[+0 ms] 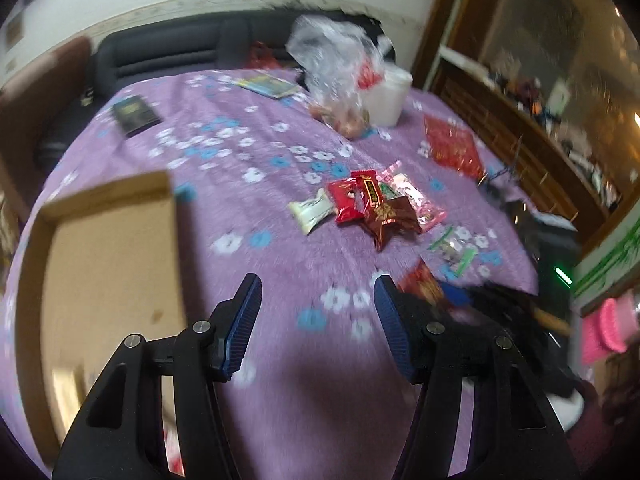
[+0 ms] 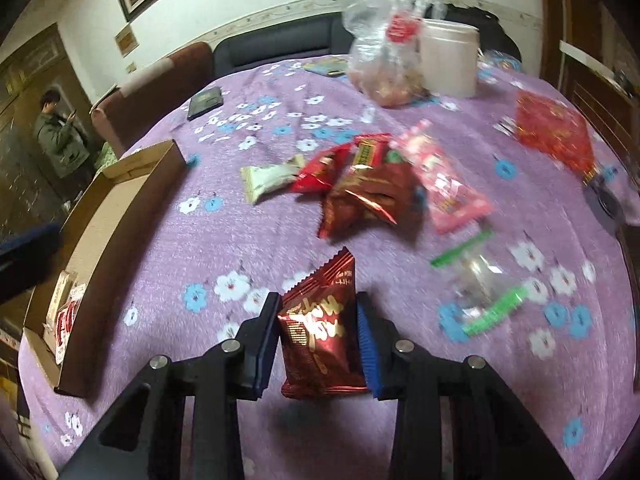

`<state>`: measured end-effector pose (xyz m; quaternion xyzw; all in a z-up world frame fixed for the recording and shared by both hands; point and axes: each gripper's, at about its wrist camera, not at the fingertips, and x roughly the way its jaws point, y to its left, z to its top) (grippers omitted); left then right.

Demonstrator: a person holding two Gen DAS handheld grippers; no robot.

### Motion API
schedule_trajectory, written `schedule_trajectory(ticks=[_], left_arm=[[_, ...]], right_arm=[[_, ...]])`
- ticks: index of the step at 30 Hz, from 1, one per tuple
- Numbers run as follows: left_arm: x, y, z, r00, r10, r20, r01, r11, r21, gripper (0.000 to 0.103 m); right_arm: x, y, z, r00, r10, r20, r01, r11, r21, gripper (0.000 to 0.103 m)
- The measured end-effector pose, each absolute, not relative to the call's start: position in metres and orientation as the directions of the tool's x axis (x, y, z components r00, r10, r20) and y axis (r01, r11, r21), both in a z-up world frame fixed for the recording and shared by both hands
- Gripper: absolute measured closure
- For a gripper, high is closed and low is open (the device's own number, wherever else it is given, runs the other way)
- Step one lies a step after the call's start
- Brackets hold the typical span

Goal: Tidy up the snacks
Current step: 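Grasp the white-green packet with the left gripper, then release the white-green packet into the tray with the left gripper while the right drops the chocolate bag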

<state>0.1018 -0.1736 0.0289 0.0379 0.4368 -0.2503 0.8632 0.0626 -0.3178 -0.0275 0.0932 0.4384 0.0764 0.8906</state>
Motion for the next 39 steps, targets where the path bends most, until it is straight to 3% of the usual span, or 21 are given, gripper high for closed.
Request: schedule_trajectory(ticks=[4,10,14,20,24,30,39], left_arm=[[0.149,-0.216,0.005,0.469,-0.351,-0.811,0.534,0.844,-0.056,0.044],[0.183,-0.259,-0.028,0.518,-0.226,-0.825,0.647,0.734,0.206,0.044],[0.193,-0.268,-0.041,0.509,-0.192,-0.839,0.685,0.680,0.260,0.044],[0.206,-0.268,-0.044,0.468,-0.215,-0.857,0.679,0.709,0.193,0.045],[0.192,-0.268,-0.045,0.467,-0.223,-0.856,0.682,0.707,0.188,0.080],[0.167,-0.267,-0.039,0.466,-0.236,-0.853,0.668,0.725,0.165,0.081],[0.116,-0.209,0.011,0.490,-0.367,-0.791,0.589,0.808,-0.010,0.081]], right_arm=[[0.062,-0.331,-0.030,0.598,0.279,-0.751,-0.053,0.949,0.311,0.063],[0.065,-0.336,-0.029,0.591,0.321,-0.740,-0.072,0.935,0.348,0.063],[0.067,-0.338,-0.029,0.585,0.329,-0.741,-0.074,0.932,0.355,0.063],[0.069,-0.336,-0.028,0.585,0.321,-0.745,-0.078,0.936,0.342,0.063],[0.068,-0.333,-0.027,0.587,0.299,-0.752,-0.076,0.946,0.316,0.063],[0.066,-0.336,-0.026,0.598,0.286,-0.748,-0.062,0.948,0.313,0.064],[0.061,-0.340,-0.017,0.640,0.314,-0.701,-0.078,0.935,0.347,0.065]])
